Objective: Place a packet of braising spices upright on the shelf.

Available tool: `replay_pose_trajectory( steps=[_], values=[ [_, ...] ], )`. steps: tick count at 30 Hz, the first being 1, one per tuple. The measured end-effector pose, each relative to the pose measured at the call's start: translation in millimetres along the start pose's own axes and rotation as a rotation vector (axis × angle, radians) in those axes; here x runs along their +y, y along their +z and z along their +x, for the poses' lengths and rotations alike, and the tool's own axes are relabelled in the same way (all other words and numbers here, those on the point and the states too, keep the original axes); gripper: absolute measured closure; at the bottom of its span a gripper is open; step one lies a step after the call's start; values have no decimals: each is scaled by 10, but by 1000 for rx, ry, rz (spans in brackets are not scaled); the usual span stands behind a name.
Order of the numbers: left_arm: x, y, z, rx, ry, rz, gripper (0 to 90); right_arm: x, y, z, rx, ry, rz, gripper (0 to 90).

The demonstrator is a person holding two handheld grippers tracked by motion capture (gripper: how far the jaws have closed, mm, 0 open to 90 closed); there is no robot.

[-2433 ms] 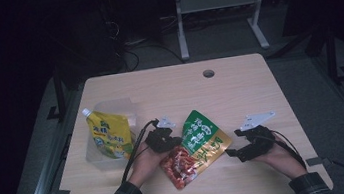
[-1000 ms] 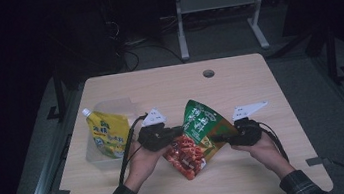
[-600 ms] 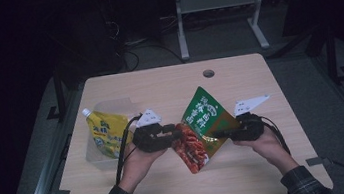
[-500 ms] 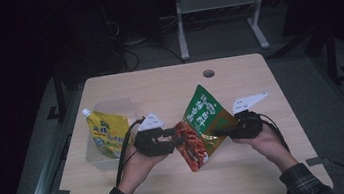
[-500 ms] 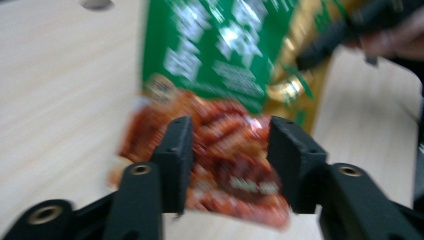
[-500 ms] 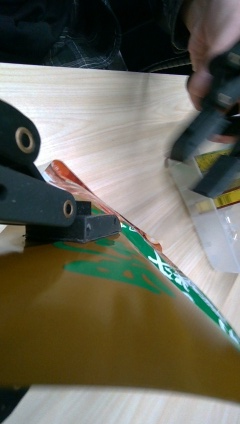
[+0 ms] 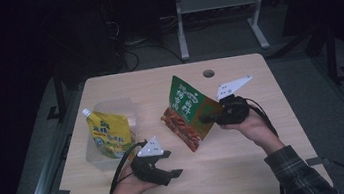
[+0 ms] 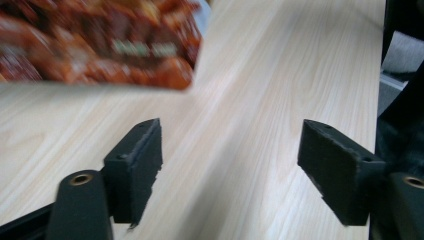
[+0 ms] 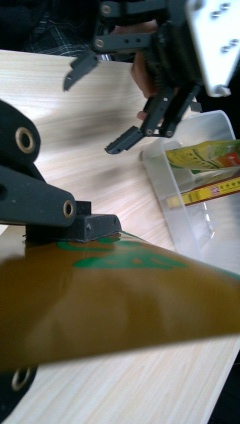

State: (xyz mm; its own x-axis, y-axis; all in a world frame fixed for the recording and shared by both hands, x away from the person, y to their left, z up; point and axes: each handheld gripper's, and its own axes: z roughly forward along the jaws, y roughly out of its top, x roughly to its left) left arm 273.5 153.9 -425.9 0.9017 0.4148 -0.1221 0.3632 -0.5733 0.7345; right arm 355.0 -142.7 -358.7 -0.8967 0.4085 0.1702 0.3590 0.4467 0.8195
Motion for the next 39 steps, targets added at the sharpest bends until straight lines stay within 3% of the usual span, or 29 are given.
replay_pose_trajectory(
  steps=[7, 13, 15, 16, 19, 23, 26, 27, 30, 39],
  values=[
    [-150, -24, -3, 3, 13, 19, 145, 356, 119, -21, 2, -39, 5, 898],
    [-188, -17, -11, -10, 32, 25, 140, 745, 287, -58, 15, -97, 4, 898],
    [-190, 1, -23, -17, 18, 24, 140, 813, 316, -60, 17, -100, 5, 898],
    [-188, 16, -27, -22, 25, 26, 140, 964, 395, -68, 22, -118, -3, 898],
    [-196, 55, -50, -36, 13, 24, 139, 1147, 498, -59, 39, -139, -8, 898],
    [-201, 79, -47, -44, 27, 46, 139, 1416, 679, -35, 50, -174, 7, 898],
    [-206, 109, -55, -52, 18, 44, 139, 1507, 765, -32, 52, -186, 8, 898],
    [-204, 120, -59, -62, 23, 48, 140, 1606, 879, -41, 55, -199, 14, 898],
    [-200, 123, -62, -67, 39, 59, 140, 1688, 1012, -48, 59, -212, 18, 898],
    [-199, 144, -67, -79, 26, 55, 139, 1807, 1449, -34, 74, -212, 55, 898]
  ],
)
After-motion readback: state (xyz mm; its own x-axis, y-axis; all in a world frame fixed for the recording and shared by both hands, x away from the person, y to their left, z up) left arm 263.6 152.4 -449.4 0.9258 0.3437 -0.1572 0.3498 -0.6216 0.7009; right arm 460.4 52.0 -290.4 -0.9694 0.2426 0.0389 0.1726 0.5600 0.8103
